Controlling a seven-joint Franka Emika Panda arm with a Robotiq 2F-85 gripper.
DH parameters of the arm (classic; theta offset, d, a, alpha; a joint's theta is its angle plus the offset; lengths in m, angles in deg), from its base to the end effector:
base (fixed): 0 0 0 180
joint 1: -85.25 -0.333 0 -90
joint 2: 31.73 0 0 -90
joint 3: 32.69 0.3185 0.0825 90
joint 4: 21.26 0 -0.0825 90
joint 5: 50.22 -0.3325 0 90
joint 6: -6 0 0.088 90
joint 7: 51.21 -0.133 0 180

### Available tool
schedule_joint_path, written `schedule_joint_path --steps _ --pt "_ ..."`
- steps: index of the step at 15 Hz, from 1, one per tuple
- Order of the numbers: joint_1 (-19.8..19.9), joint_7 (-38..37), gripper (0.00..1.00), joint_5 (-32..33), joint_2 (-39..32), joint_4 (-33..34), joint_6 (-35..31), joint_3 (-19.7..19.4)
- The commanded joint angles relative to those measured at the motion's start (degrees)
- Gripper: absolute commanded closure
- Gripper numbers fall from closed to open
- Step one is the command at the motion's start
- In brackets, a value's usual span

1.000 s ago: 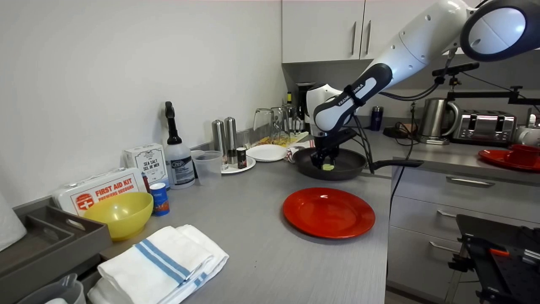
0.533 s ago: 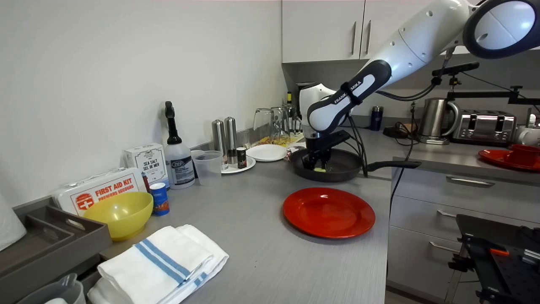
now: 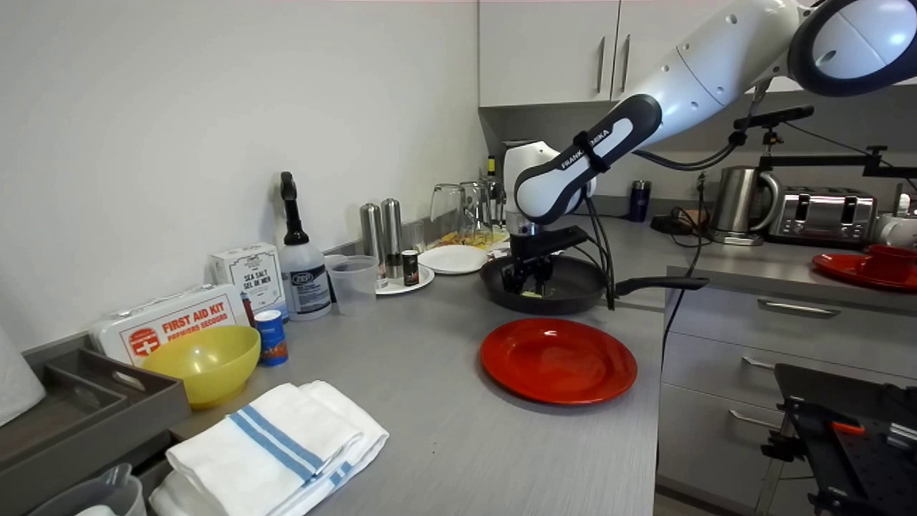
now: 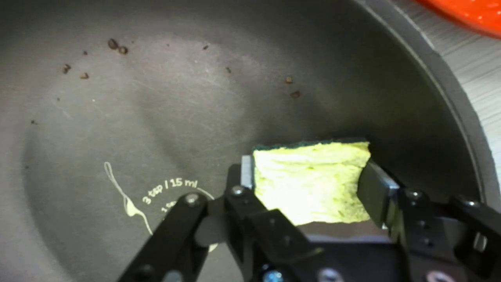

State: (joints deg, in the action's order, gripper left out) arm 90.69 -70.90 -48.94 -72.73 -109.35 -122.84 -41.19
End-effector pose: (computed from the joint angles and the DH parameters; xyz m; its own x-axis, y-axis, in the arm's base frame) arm 0.6529 -0.1472 0.2444 0.8597 -0.5093 0.0381 -0.5102 -0.8533 0.1077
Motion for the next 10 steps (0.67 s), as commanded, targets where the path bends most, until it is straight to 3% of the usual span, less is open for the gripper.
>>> schedule_joint_path --steps 1,10 --pt "0.1 -5.9 0.61 -3.1 -3.8 1.4 -6.4 -1.4" --pt "-0.4 -21.7 0.61 -3.8 -9.2 5.9 -15.6 -9.4"
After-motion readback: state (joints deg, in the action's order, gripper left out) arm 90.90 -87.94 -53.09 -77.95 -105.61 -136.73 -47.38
